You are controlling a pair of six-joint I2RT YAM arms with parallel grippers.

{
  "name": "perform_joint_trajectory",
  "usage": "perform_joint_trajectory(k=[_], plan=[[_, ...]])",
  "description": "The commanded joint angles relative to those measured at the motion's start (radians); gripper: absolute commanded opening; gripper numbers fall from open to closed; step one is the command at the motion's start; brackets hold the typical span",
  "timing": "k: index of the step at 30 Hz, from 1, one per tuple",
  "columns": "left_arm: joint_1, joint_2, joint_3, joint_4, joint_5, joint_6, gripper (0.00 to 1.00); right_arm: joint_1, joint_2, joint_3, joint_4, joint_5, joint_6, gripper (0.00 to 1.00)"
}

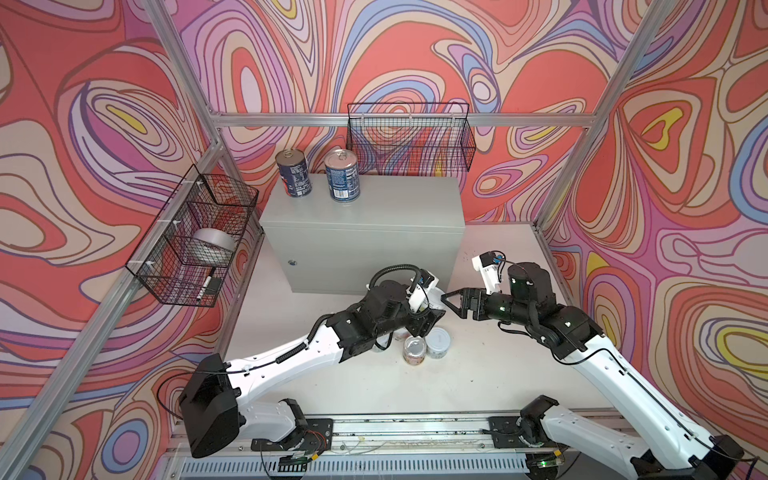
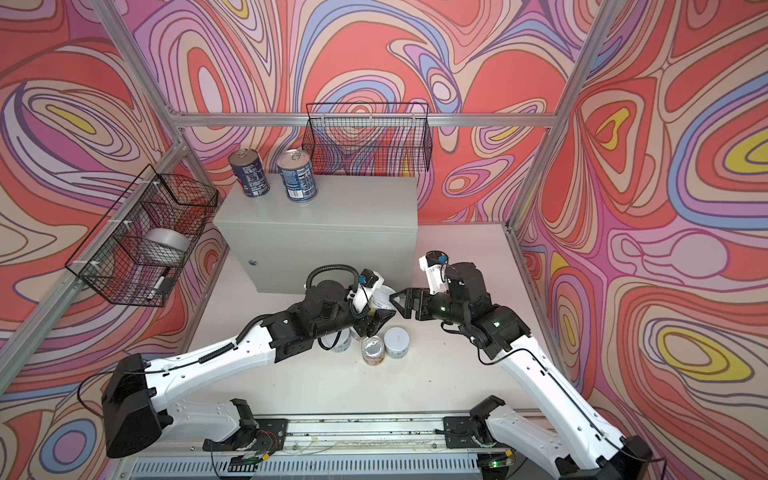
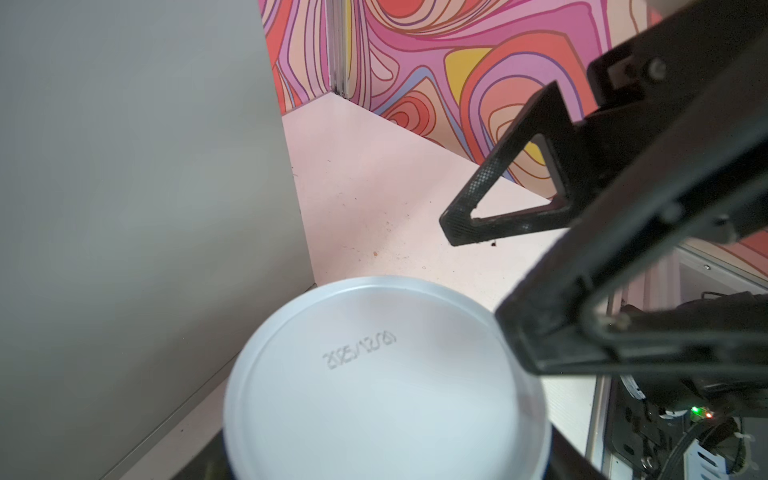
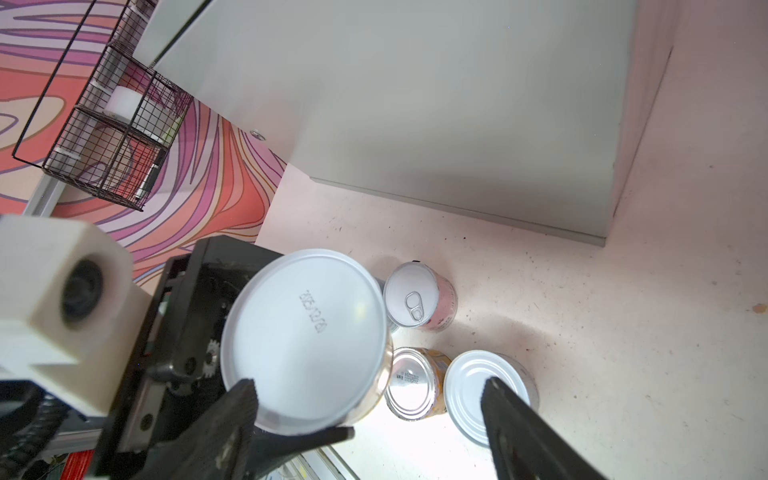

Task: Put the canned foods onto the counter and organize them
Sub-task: 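Open the right gripper and draw it back while the left gripper lifts the can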

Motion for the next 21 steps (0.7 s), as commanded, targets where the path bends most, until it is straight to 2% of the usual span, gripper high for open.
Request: perform_joint_trajectory(k=[1, 8, 16, 21], plan=[[0.006, -0.084, -0.004, 0.020, -0.061, -0.007, 0.66, -0.001, -0.035, -0.047, 0.060, 0.049, 0.011, 0.87], [0.047, -0.224, -0.009, -0.087, -0.154, -0.014, 0.65, -0.001, -0.093, -0.111, 0.148, 0.074, 0.008, 0.88], [0.170, -0.373, 0.013, -0.219, -0.234, -0.030, 0.65, -0.001, -0.108, -0.154, 0.230, 0.074, 0.001, 0.88], [0.225, -0.399, 0.082, -0.291, -0.268, -0.009, 0.65, -0.001, -0.090, -0.166, 0.261, 0.071, -0.008, 0.88]])
